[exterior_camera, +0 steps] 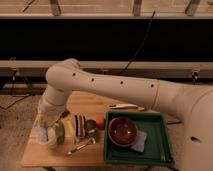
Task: Place towel in paper cup
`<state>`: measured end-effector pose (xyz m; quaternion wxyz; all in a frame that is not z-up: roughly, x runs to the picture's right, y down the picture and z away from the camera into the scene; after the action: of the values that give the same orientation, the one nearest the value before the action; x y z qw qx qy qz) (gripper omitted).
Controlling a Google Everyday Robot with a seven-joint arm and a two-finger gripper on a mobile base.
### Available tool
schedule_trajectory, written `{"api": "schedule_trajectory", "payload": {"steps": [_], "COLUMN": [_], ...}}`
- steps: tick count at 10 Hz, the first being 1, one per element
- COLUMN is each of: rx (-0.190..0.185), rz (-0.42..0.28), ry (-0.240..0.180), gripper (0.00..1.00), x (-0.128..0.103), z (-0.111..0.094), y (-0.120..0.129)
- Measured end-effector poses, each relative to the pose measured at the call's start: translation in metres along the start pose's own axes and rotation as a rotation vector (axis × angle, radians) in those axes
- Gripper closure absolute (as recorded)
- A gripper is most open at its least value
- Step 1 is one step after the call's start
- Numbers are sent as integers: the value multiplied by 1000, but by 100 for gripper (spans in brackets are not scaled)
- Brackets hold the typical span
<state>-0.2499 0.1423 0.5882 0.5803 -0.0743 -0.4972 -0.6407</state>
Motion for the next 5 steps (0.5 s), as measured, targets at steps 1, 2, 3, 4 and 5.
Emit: {"api": "schedule_trajectory", "payload": {"steps": [1,2,3,4,5], "rx": [-9,-21,-30,-40,-50], "rz": [2,7,12,18,23], "ry": [-13,-26,-34,-44,-51], "gripper": [100,100,100,100,100], "x": [2,4,6,8,11], "z": [7,15,21,28,35], "y": [0,2,4,7,9]}}
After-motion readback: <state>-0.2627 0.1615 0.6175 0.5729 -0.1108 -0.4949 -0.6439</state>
